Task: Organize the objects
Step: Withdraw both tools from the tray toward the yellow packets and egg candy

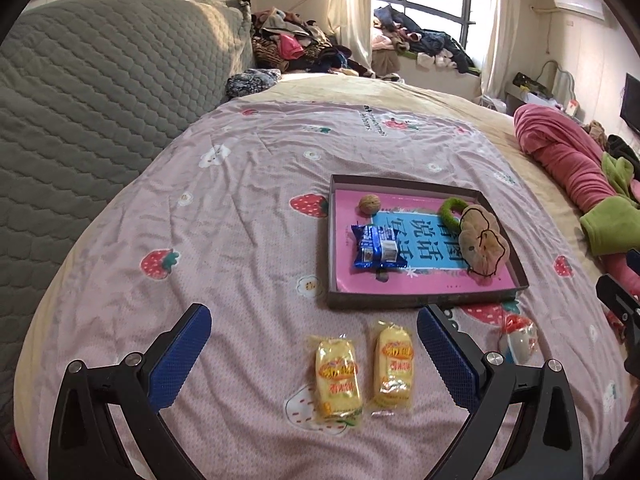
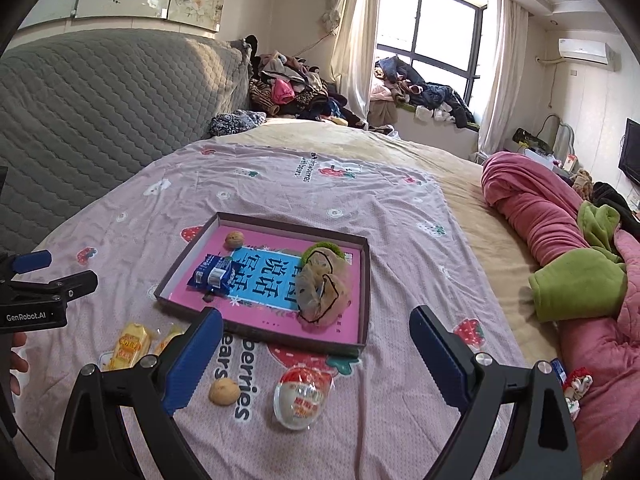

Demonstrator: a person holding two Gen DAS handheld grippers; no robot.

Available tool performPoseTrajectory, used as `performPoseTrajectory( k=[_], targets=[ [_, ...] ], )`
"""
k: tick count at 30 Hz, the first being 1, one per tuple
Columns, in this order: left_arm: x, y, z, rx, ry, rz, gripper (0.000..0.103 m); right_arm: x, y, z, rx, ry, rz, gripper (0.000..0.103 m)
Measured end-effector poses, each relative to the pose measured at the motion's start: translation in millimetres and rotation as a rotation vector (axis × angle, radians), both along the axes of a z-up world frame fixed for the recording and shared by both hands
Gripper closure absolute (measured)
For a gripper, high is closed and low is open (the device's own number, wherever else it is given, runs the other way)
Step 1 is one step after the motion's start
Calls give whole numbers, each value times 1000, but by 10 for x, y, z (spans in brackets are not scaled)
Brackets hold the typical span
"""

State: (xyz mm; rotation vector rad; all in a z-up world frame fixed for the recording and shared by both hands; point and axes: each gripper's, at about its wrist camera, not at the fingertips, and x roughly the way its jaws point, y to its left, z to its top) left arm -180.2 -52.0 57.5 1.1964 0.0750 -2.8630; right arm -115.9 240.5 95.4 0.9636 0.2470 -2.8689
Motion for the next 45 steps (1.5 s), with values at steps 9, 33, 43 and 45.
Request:
performPoseTrajectory(
  k=[9, 33, 43, 45],
  targets=[
    [161, 34, -256, -26, -57, 6, 0, 160, 73, -154, 26, -36, -23, 8],
    [298, 63, -574, -34, -108, 3, 0, 269, 109, -581, 55, -114, -32, 8],
    [185, 106, -811, -52, -132, 11, 0, 159, 4, -835, 74, -150, -13, 8],
    [152, 99, -845, -51, -139, 14, 0, 135, 6, -878, 75, -158, -14, 8]
  ],
)
